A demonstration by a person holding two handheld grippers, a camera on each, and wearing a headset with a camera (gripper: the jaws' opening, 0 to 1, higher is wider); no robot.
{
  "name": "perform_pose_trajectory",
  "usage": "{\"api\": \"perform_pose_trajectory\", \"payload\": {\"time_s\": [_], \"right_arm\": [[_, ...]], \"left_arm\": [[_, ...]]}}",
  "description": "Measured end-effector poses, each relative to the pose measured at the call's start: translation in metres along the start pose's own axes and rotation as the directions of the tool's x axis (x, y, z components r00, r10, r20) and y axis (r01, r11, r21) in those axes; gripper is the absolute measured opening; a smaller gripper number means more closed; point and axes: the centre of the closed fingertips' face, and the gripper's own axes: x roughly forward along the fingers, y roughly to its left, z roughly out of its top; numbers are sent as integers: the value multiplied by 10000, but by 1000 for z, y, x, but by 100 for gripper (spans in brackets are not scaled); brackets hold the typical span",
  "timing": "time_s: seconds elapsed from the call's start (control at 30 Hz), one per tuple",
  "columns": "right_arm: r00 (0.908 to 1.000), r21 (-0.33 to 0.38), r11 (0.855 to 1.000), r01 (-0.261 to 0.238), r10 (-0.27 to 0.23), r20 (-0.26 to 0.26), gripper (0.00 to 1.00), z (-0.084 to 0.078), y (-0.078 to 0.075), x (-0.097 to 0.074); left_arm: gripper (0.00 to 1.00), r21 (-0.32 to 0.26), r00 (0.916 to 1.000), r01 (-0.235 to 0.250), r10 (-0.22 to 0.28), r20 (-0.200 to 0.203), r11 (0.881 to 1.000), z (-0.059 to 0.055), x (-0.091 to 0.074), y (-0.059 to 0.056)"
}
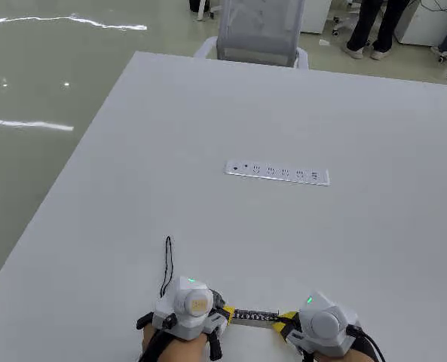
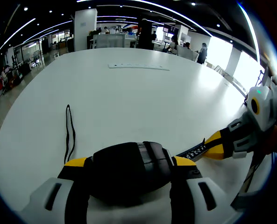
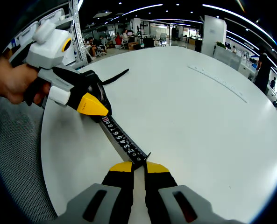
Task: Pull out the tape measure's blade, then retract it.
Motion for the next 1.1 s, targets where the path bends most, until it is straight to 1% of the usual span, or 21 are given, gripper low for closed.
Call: {"api": "perform_pose_trajectory", "payload": {"time_s": [1.1], "right_arm": [[9999,18,9999,-125,125,20,6,5,4,6]], "left_arm": [[68,30,10000,49,-49,10,10000,0,1,0]]}}
